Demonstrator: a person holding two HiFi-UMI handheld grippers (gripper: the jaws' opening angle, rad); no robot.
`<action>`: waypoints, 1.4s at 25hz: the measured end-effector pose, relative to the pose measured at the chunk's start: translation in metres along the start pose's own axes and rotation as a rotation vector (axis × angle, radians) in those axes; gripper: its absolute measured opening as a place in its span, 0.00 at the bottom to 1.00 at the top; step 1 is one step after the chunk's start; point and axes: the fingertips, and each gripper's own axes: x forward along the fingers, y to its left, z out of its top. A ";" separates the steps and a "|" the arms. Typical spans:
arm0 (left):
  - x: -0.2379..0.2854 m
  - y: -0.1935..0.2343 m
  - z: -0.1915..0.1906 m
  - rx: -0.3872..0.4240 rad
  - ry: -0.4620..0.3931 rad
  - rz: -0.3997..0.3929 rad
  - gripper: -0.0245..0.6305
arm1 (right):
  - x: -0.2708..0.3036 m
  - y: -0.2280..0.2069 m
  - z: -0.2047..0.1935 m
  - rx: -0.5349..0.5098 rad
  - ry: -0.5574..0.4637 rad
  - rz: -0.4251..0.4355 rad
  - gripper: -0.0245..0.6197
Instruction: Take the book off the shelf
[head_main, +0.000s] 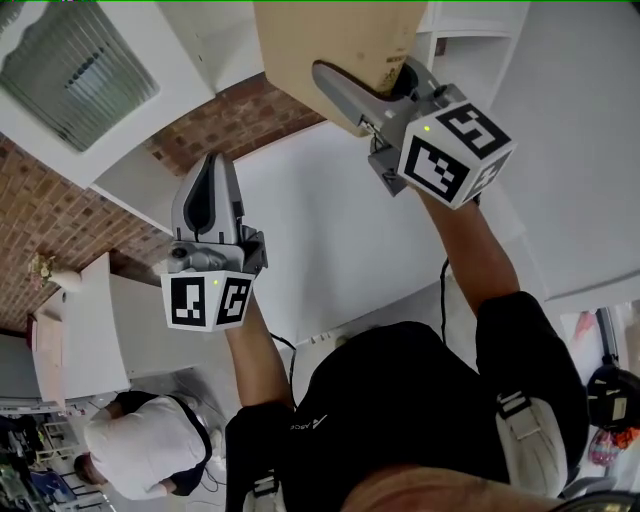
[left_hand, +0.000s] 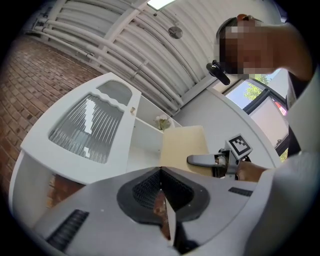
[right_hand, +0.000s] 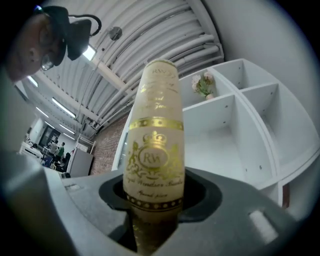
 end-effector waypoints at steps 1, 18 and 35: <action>-0.002 -0.004 -0.001 -0.004 0.000 -0.003 0.04 | -0.008 0.003 -0.006 0.000 0.006 -0.003 0.37; -0.041 -0.022 -0.023 0.021 0.058 0.043 0.04 | -0.087 0.040 -0.089 -0.030 0.038 0.029 0.36; -0.035 -0.021 -0.021 0.034 0.060 0.043 0.04 | -0.083 0.039 -0.091 -0.036 0.054 0.035 0.36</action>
